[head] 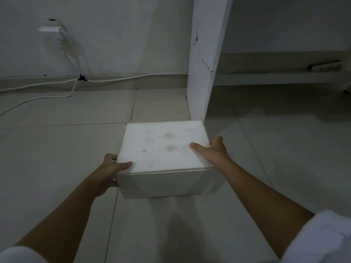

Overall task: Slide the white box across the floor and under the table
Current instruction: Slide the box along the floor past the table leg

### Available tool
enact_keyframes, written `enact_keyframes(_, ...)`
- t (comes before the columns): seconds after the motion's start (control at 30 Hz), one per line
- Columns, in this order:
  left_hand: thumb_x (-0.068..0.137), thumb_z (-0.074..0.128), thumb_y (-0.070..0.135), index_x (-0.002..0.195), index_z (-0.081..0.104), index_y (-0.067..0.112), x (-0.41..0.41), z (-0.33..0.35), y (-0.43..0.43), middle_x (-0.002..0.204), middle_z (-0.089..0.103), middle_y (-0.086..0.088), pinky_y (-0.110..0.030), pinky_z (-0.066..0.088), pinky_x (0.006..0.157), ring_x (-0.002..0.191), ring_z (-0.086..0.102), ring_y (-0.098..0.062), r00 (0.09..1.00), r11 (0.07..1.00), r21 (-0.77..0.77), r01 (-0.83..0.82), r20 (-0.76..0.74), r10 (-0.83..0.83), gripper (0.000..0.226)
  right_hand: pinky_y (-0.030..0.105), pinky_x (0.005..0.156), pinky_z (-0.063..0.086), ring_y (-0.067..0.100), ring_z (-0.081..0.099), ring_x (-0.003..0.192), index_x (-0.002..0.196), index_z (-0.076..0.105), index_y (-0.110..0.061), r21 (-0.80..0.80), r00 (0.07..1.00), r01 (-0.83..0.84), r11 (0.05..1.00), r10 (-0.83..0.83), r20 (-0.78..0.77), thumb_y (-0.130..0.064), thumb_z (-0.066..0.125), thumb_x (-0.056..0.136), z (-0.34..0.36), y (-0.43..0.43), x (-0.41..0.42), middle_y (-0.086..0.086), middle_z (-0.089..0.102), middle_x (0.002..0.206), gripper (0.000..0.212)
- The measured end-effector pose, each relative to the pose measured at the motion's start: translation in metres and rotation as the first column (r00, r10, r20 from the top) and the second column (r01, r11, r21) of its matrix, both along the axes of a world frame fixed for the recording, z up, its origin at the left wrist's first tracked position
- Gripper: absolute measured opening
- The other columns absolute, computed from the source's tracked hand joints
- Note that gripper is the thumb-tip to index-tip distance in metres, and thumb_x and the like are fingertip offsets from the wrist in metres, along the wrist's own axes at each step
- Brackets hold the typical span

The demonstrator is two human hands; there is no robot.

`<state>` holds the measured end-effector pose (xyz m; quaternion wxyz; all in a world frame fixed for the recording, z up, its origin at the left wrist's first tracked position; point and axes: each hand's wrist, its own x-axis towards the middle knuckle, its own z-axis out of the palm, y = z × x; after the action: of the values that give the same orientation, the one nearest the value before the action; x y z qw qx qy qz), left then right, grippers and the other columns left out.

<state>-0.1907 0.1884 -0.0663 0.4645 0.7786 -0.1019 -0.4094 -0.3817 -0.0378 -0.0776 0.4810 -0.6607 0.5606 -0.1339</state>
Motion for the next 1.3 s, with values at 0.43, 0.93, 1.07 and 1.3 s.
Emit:
enact_keyframes(0.43, 0.078, 0.07, 0.039, 0.121, 0.045, -0.003, -0.08, -0.034, -0.047, 0.122, 0.058, -0.02, -0.038, 0.056, 0.061, 0.107, 0.062, -0.034, 1.0, 0.997, -0.081, 0.006, 0.005, -0.006, 0.065, 0.031, 0.081, 0.042, 0.028, 0.055, 0.114, 0.126, 0.035, -0.004, -0.078, 0.999, 0.019, 0.997, -0.022, -0.043, -0.047, 0.076, 0.07, 0.012, -0.044, -0.101, 0.013, 0.051, 0.133, 0.082)
enact_keyframes(0.93, 0.09, 0.06, 0.016, 0.132, 0.037, 0.006, -0.191, -0.03, -0.183, 0.096, 0.051, -0.001, -0.045, 0.049, 0.093, 0.101, 0.054, -0.026, 0.995, 0.979, -0.178, 0.097, 0.027, -0.094, 0.049, 0.032, 0.074, 0.04, 0.022, 0.051, 0.091, 0.11, 0.042, -0.007, -0.105, 0.987, 0.162, 0.981, -0.161, 0.022, -0.035, 0.075, 0.075, -0.002, -0.156, -0.208, 0.004, 0.049, 0.104, 0.056)
enact_keyframes(1.07, 0.09, 0.06, 0.017, 0.133, 0.036, 0.007, -0.2, -0.035, -0.208, 0.109, 0.052, -0.007, -0.045, 0.048, 0.093, 0.102, 0.054, -0.026, 0.994, 0.981, -0.161, 0.106, 0.034, -0.102, 0.051, 0.031, 0.071, 0.041, 0.023, 0.052, 0.089, 0.103, 0.04, -0.011, -0.084, 0.984, 0.178, 0.98, -0.176, 0.03, -0.033, 0.075, 0.075, -0.017, -0.178, -0.218, 0.005, 0.05, 0.103, 0.05)
enact_keyframes(1.3, 0.089, 0.061, 0.015, 0.132, 0.038, 0.007, -0.203, -0.045, -0.23, 0.112, 0.053, -0.011, -0.044, 0.049, 0.09, 0.1, 0.055, -0.027, 0.996, 0.988, -0.13, 0.088, 0.032, -0.085, 0.049, 0.029, 0.066, 0.044, 0.024, 0.056, 0.085, 0.111, 0.052, -0.004, -0.049, 0.966, 0.246, 0.968, -0.241, 0.094, -0.024, 0.076, 0.074, -0.042, -0.2, -0.219, 0.008, 0.056, 0.102, 0.048)
